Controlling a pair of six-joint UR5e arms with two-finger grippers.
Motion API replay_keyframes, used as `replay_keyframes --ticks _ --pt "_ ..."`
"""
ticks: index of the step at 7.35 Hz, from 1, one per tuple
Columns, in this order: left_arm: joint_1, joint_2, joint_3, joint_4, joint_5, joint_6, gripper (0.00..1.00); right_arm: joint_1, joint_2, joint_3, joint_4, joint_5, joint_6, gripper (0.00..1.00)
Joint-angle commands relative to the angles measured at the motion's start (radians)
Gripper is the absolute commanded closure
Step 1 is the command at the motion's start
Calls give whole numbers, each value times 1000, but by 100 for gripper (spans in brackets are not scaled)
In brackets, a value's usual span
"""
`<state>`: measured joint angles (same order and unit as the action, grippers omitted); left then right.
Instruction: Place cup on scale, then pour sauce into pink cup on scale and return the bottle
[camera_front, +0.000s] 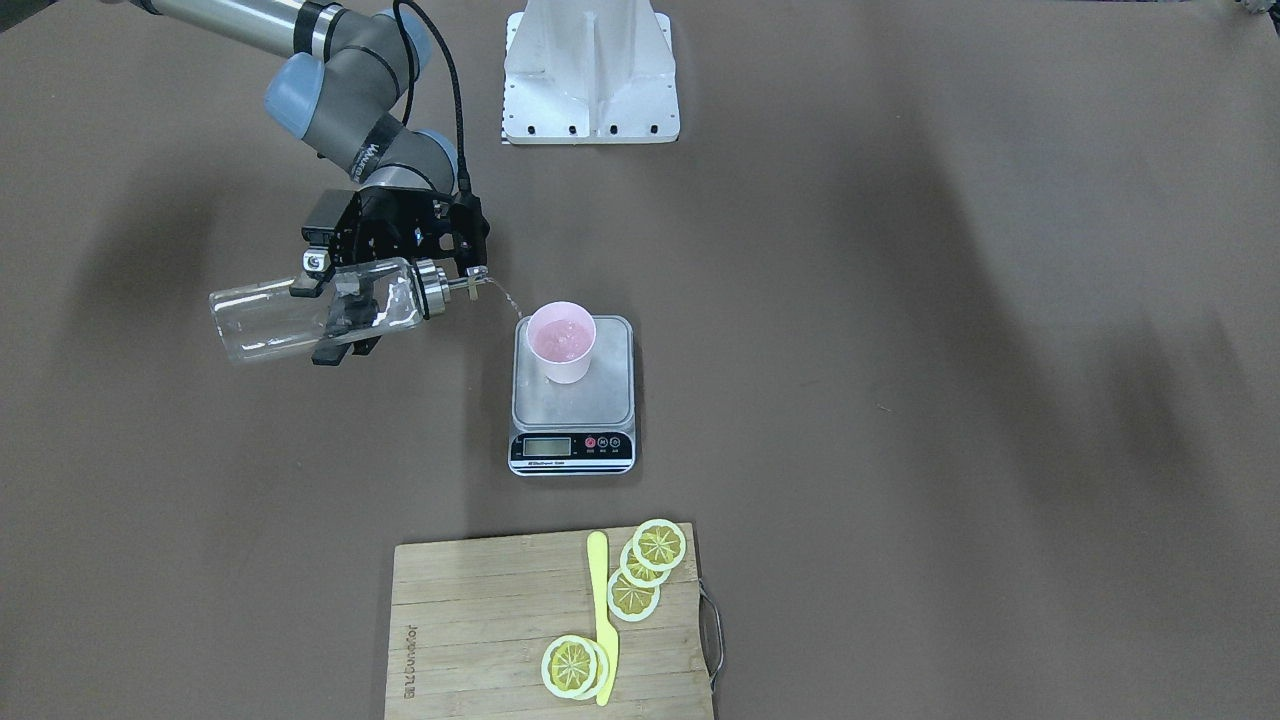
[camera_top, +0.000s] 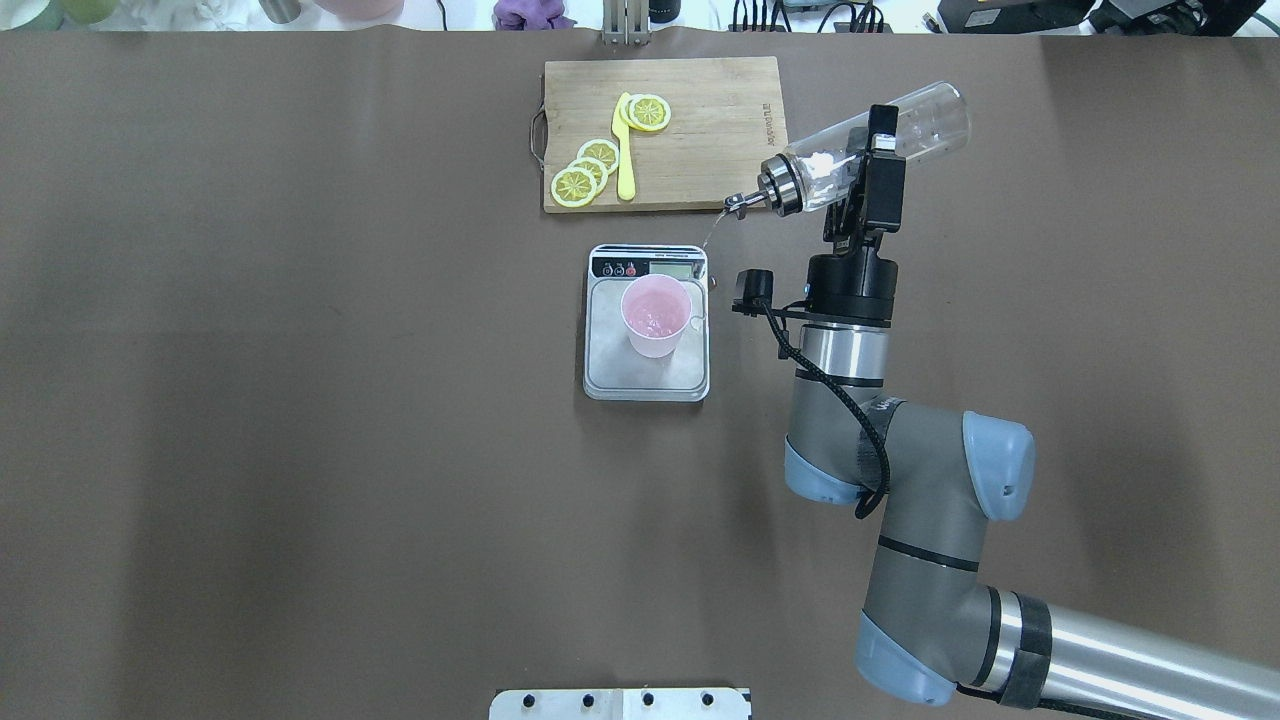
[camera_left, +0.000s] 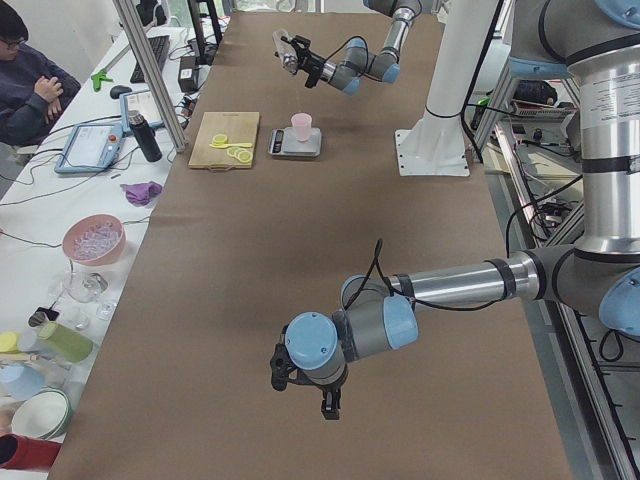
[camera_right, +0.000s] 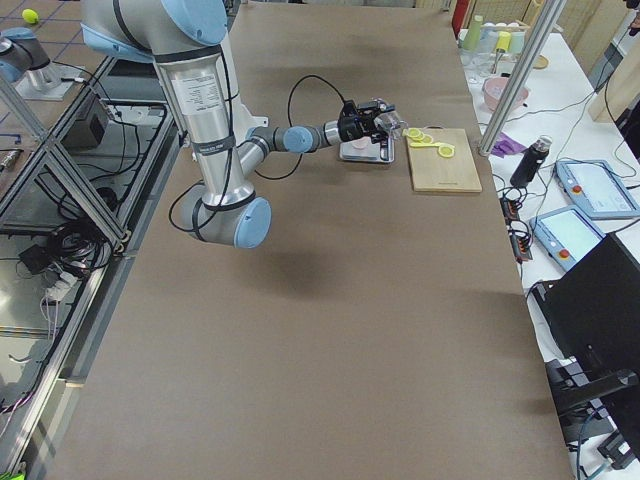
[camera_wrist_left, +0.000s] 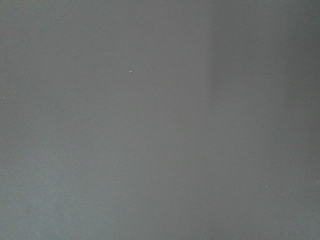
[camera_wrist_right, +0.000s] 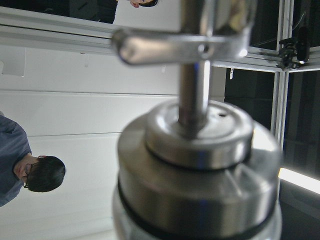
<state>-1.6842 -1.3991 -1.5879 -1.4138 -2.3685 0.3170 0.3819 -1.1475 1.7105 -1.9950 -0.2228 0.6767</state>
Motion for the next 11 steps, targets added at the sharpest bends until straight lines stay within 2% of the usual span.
replay_keyframes --ticks 1,3,7,10,11 --pt "0 0 -4 0 0 1 2 -12 3 32 2 58 0 100" --pt "0 0 -17 -2 0 1 2 -32 6 78 2 126 0 100" --pt "-2 2 -32 -13 2 8 2 -66 5 191 4 357 14 100" --pt "-2 3 -44 -10 3 8 2 -75 -1 334 4 622 20 100" --pt "-5 3 -56 -11 8 8 2 -74 -3 371 13 714 71 100"
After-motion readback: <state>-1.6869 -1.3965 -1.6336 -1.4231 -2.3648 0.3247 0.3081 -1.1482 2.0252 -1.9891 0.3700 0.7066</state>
